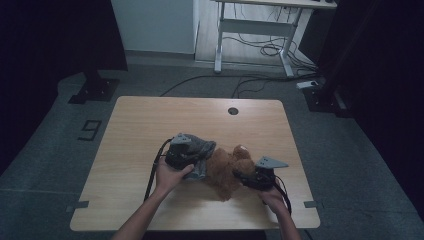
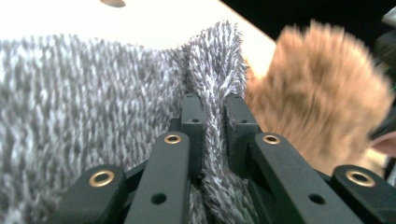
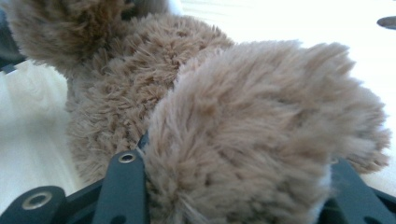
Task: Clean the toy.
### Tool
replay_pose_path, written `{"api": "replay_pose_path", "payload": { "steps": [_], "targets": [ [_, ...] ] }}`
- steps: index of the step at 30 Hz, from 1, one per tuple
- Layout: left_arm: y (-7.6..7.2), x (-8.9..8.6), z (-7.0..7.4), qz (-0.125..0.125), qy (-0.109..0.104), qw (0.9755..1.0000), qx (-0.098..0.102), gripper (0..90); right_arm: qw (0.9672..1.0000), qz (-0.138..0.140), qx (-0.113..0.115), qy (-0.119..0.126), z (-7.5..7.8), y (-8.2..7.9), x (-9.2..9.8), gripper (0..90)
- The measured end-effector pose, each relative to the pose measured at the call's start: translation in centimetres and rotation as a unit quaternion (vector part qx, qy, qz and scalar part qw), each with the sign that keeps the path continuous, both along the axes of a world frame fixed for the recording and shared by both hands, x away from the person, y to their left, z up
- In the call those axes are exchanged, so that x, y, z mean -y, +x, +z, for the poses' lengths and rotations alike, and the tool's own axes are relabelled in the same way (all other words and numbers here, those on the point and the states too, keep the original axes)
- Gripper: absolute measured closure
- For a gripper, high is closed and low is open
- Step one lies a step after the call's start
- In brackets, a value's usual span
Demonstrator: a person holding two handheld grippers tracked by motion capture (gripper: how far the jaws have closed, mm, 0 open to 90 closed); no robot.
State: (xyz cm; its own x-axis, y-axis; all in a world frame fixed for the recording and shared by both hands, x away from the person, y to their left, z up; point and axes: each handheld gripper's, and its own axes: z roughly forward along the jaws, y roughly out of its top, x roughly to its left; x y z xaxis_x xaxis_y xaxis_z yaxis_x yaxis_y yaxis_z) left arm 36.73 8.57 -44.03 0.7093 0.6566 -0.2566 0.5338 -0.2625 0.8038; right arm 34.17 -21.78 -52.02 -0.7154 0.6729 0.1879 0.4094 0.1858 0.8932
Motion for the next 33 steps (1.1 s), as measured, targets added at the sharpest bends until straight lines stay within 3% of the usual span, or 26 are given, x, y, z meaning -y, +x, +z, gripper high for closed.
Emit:
{"api": "replay_pose_path", "payload": {
  "steps": [3, 5, 9, 12, 18, 25, 33],
  "targets": [
    [-0.6, 2.2, 1.4, -0.026, -0.002, 0.9996, 0.015, 80.4, 1.0, 0.001, -0.004, 0.007, -0.3, -0.5, 0.5, 51.8],
    [-0.7, 4.1, 1.7, -0.041, 0.01, 0.9989, 0.018, 80.4, 1.0, 0.002, 0.001, 0.008, -0.3, -0.6, 0.7, 52.1],
    [-0.5, 7.6, 0.7, -0.071, 0.038, 0.9968, -0.006, 80.2, 0.9998, 0.006, 0.017, 0.006, -0.5, -1.1, 0.8, 52.5],
    [-0.5, 8.3, -0.4, -0.078, 0.047, 0.9957, -0.018, 80.1, 0.9998, 0.005, 0.017, 0.003, -0.5, -1.2, 1.1, 52.5],
    [-1.5, 5.6, -0.7, -0.067, 0.041, 0.9968, -0.017, 80.3, 0.9997, 0.017, 0.011, 0.011, -0.5, -1.6, 1.1, 52.4],
    [-2.8, 0.6, -1.2, -0.019, 0.061, 0.9979, 0.001, 80.4, 0.9996, 0.025, 0.005, 0.008, -0.3, -1.8, 0.6, 52.0],
    [-4.2, -3.3, -2.5, -0.022, 0.036, 0.9989, -0.021, 80.7, 0.9982, 0.059, -0.009, 0.009, -0.4, -2.3, -0.1, 51.8]
  ]
}}
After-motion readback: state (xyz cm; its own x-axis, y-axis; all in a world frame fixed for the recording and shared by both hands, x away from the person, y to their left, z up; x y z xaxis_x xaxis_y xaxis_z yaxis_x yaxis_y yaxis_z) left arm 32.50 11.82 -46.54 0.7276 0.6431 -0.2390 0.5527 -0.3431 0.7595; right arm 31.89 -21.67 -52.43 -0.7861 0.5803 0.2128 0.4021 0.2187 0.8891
